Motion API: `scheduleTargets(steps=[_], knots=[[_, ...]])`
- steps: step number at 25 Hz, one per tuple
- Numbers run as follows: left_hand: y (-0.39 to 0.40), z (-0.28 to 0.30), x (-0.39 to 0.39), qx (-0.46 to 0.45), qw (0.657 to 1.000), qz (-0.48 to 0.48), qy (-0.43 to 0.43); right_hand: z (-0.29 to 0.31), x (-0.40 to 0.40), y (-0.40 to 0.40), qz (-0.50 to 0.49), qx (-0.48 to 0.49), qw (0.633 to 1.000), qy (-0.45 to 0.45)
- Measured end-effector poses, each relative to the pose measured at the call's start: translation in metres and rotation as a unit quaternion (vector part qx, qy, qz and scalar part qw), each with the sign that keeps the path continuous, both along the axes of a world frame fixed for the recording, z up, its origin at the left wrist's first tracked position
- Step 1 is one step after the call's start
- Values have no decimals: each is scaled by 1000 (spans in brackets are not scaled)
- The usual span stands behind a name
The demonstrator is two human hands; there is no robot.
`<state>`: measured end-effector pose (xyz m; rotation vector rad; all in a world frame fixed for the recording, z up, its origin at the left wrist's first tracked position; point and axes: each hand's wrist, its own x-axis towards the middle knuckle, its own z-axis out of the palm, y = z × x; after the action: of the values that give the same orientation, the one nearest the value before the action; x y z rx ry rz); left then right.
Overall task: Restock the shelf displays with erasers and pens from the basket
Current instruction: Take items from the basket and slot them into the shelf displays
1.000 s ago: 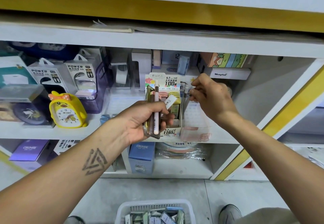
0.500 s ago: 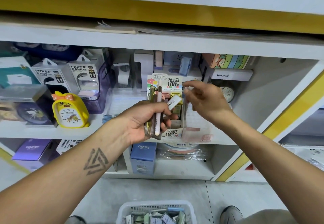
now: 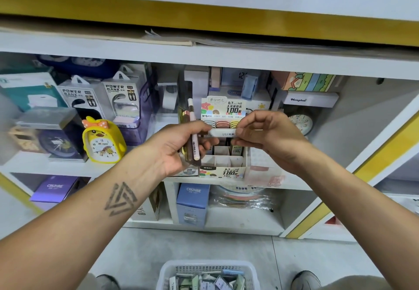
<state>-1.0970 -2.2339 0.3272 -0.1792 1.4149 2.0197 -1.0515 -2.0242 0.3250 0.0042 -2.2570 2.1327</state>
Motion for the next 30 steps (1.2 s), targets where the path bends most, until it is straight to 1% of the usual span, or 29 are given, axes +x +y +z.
scheduleTargets(steps=[3,5,7,9,12,15,17,20,24,27,29,30], knots=[[0,1,2,-37,998,31,30,-1,1,-5,26,62,998,4],[-2,0,1,-75,992,53,88,0,2,-11,48,107,993,-3],[-3,-1,1,-107,982,48,146,1,2,-17,72,142,987,6],[-4,0,2,-123,977,34,171,3,0,-24,79,181,980,21],[-9,2,1,-119,982,28,146,2,-5,-35,98,220,970,29],[-24,4,-4,-81,993,38,77,0,-12,-48,110,245,962,47],[-38,6,-9,-59,996,51,45,-3,-18,-59,100,239,963,68],[-62,9,-16,-47,995,81,22,-10,-28,-77,66,201,972,99],[-91,9,-22,-33,994,102,17,-18,-40,-100,62,228,965,113],[-104,7,-24,-30,994,102,11,-17,-48,-110,17,255,956,143],[-110,6,-24,-33,994,107,10,-15,-52,-114,-45,246,952,175],[-113,6,-24,-34,993,110,10,-14,-55,-116,-72,253,945,196]])
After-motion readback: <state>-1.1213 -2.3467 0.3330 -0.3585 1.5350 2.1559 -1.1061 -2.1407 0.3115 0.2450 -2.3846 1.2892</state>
